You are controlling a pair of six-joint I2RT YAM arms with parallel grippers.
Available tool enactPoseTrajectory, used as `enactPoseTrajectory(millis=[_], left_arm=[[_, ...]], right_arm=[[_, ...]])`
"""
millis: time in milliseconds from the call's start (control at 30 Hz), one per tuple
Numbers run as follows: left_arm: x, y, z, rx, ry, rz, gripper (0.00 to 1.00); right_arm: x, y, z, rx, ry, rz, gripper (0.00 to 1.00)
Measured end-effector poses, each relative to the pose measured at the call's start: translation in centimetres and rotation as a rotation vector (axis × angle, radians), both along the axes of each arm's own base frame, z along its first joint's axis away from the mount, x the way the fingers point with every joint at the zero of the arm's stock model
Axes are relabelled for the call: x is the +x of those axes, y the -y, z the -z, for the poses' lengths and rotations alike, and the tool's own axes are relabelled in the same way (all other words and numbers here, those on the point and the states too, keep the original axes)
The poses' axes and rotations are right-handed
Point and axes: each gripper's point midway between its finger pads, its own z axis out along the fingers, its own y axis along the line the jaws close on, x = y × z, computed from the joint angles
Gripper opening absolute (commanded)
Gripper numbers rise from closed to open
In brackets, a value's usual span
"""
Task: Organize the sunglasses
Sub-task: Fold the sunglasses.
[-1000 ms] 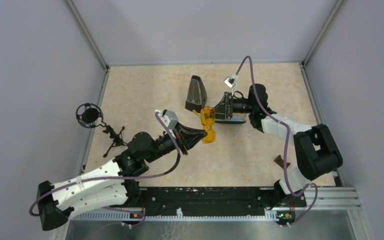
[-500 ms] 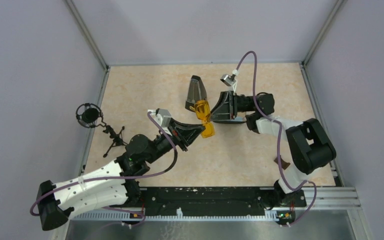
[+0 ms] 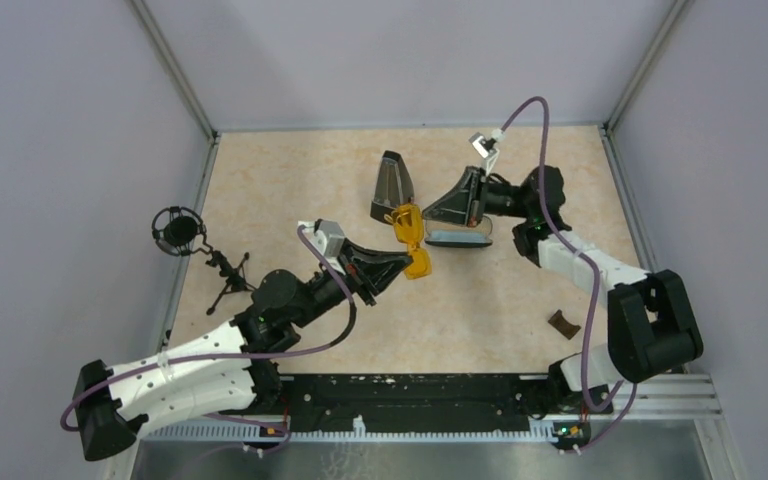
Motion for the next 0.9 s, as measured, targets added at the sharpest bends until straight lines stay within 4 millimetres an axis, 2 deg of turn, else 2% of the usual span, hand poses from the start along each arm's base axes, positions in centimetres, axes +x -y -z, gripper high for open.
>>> enactPoseTrajectory(millis=[67,133,233,333,433,667,767,900], left_arm=[[-0.4,0.2,-0.2,-0.002,0.016,0.024,0.00],[-0.7,0.3,-0.7,-0.006,0.037,0.043,0.00],[-1.0,0.7,-1.6,-0.018,0.068,0.067,0.00],[-1.0,1.6,-2.3,-0.028,0.092,0.089,0.00],[-0.9,2.3,-1.9,-0.020,0.091,0.104,0.00],[-0.6,2.5,-1.5,-0.022,0.070,0.097,0.00],[-0.2,2.3,-1.2,-0.027,0.052,0.075,0.00],[0.3,1.9,-0.6,-0.037,0.016,0.042,0.00]], right_arm=[[1.8,-0.3,1.8,-0.057,-0.030,0.074,0.06],[2.2,-0.8,4.2,-0.125,-0.068,0.096,0.08],[1.3,-1.8,7.5,-0.214,-0.122,0.062,0.10],[-0.5,-2.8,9.6,-0.266,-0.164,-0.011,0.13],[-2.0,-3.5,8.4,-0.226,-0.157,-0.087,0.17],[-4.6,-3.1,1.4,-0.007,-0.012,-0.199,0.21],[-5.4,-2.7,0.2,0.019,0.029,-0.219,0.22],[-5.7,-2.4,0.1,0.011,0.049,-0.206,0.25]])
